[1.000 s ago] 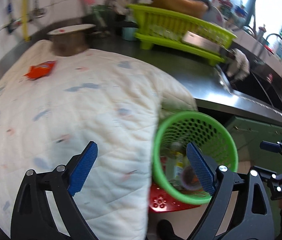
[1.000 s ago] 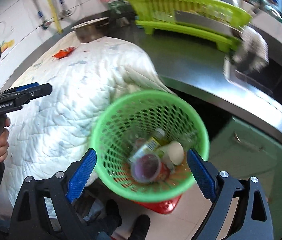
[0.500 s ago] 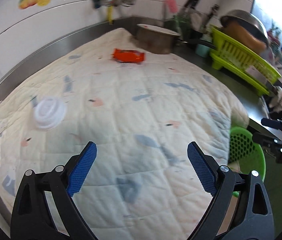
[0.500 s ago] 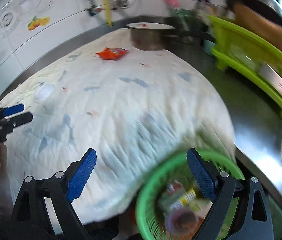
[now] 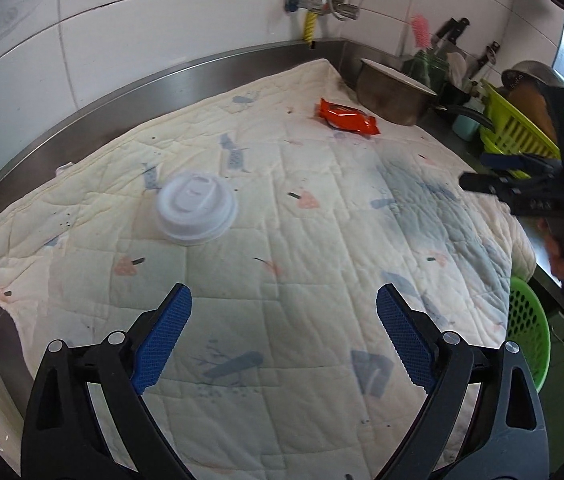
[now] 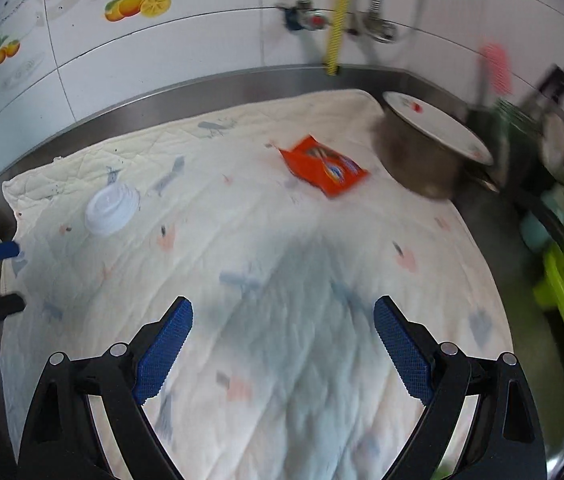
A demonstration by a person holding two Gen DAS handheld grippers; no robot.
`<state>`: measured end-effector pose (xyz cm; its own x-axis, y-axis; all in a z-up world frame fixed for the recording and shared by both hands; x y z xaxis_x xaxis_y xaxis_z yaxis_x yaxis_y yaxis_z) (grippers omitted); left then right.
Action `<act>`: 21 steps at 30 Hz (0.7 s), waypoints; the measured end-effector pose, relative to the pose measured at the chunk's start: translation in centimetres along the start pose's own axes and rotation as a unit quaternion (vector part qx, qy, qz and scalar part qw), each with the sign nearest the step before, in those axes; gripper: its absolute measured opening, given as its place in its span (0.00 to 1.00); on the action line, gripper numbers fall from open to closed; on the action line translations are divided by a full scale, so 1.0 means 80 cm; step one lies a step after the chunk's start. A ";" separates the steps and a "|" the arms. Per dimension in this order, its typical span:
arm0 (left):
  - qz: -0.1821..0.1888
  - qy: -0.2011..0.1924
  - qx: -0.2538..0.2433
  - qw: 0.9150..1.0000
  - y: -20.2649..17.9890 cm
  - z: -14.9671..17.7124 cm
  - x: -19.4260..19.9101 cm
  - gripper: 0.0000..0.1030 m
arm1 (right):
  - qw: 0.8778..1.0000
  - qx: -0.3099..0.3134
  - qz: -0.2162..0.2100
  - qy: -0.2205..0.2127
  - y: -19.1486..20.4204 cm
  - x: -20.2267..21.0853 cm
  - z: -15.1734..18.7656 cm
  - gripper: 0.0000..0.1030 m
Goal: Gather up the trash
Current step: 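Move both tools back over the mat toward the remaining trash, then grasp the orange Ovaltine wrapper with the right tool while the left tool grasps the white lid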
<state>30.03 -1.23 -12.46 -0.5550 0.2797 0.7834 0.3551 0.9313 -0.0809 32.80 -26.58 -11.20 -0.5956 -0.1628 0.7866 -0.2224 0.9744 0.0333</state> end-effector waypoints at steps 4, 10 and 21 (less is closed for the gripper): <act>-0.007 -0.003 0.018 1.000 0.028 -0.004 -0.002 0.91 | 1.000 0.024 -0.008 0.007 -0.007 -0.040 -0.047 0.87; -0.020 0.001 0.041 0.999 0.064 -0.003 -0.011 0.91 | 0.998 0.063 -0.004 0.028 -0.023 -0.099 -0.101 0.89; -0.039 0.012 0.066 0.997 0.104 0.000 -0.031 0.91 | 0.989 0.125 -0.005 0.081 -0.051 -0.202 -0.149 0.90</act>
<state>34.35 5.85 -15.10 -0.5580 0.2008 0.8052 0.2083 0.9731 -0.0983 52.55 -26.10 -16.73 -0.4648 -0.1252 0.8765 -0.4228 0.9012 -0.0955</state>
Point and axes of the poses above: each gripper's, at about its wrist camera, not at the fingertips, and x roughly against the way its jaws point, y to its left, z to its underside, the point moved 7 cm from there along -x, roughly the way its jaws point, and after that the axes turned 3 degrees about -z, right-handed, at the moved point
